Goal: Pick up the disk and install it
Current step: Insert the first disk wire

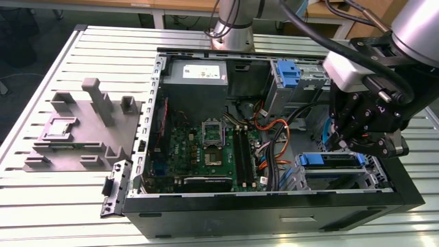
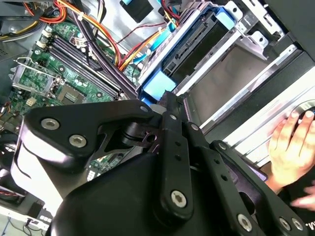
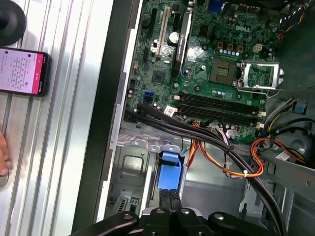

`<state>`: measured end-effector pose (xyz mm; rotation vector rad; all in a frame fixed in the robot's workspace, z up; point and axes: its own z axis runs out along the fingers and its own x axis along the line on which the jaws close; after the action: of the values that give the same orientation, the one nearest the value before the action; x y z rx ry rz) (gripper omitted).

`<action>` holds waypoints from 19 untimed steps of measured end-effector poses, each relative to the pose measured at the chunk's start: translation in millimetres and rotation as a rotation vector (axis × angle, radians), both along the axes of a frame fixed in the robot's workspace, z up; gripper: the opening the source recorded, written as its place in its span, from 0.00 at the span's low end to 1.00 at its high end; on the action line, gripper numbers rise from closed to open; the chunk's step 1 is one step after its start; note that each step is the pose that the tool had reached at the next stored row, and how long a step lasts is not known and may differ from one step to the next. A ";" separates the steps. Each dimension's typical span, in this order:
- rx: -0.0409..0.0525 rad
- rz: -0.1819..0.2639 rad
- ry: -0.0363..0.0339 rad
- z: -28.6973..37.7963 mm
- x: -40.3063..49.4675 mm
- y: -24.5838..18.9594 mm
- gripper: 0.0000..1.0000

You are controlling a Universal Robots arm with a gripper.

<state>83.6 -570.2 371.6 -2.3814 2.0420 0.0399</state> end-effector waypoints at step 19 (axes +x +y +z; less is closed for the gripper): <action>-0.0002 0.000 0.0000 0.0 7.8 2.2 0.10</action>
<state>91.4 -568.0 371.7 -2.3814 2.0422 0.0397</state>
